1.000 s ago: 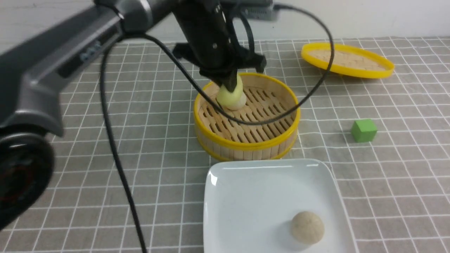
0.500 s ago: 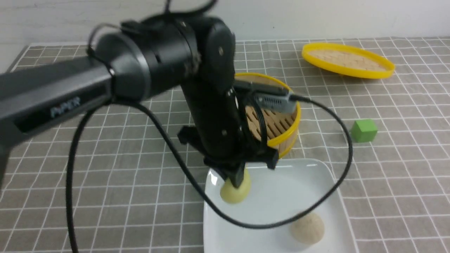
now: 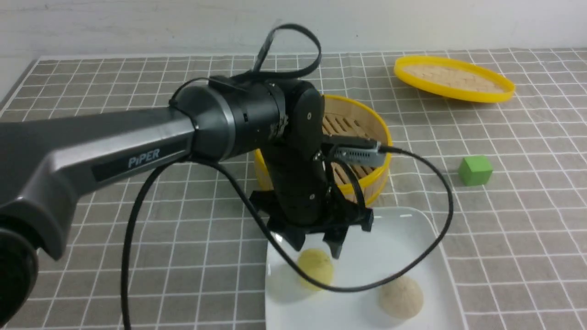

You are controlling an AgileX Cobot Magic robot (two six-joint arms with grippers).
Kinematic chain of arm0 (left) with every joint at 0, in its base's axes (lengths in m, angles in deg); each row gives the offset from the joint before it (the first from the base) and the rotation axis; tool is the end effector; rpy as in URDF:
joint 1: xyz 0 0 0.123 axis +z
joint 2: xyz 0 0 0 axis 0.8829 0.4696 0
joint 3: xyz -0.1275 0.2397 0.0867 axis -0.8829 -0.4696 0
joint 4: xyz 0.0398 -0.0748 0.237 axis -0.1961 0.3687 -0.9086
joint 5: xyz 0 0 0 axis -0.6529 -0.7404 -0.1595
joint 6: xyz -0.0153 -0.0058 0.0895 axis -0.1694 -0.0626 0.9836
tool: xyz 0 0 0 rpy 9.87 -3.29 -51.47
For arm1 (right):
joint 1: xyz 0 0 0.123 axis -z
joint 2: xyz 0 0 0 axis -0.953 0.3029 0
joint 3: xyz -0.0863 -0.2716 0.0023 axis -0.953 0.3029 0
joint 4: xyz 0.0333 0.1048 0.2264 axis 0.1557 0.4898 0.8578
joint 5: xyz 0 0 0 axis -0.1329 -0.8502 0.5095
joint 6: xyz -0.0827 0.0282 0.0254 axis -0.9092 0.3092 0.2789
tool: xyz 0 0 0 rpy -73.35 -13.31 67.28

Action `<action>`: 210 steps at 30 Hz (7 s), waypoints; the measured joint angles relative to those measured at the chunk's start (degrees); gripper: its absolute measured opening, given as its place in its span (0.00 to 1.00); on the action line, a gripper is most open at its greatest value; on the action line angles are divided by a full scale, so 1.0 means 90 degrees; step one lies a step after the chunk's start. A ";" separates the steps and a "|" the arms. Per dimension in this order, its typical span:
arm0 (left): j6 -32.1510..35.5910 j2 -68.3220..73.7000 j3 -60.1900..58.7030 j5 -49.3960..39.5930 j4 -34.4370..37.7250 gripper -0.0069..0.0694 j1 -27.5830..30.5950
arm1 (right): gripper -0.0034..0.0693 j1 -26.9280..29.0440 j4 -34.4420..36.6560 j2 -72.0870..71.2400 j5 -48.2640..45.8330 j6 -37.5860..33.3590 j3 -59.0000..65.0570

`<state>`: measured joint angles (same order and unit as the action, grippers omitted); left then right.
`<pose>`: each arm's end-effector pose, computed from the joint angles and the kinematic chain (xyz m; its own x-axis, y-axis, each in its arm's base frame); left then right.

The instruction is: Put the steamed buns into the plate on the grey tablecloth.

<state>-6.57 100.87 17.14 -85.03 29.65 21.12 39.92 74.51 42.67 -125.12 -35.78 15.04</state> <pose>0.2992 -0.2716 0.2274 -0.9160 0.3455 -0.2039 0.3822 0.9060 -0.1818 0.0919 0.0470 0.2786 -0.6511 -0.3498 -0.6736 -0.4390 0.8975 -0.0417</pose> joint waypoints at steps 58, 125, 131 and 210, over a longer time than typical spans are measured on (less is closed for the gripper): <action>0.0657 -0.1033 0.4129 -0.1533 -0.0456 0.13 0.1393 | 0.21 0.0000 0.0163 -0.0005 -0.0022 0.0015 0.0000; 0.0139 -0.1493 -0.2827 0.1129 0.1373 0.66 -0.0234 | 0.28 0.0000 0.0161 -0.0005 0.0283 0.0015 0.0011; 0.0139 -0.1493 -0.2825 0.1129 0.1387 0.67 -0.0234 | 0.28 0.0000 0.0168 -0.0005 0.0279 0.0015 0.0011; 0.0311 -0.2462 -0.1359 0.0660 -0.0524 0.12 -0.0245 | 0.05 0.0000 0.0786 -0.2830 0.3240 -0.0080 0.1309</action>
<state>-3.78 78.71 4.90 -79.08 24.93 18.92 39.92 81.58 17.20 -95.96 -36.50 26.82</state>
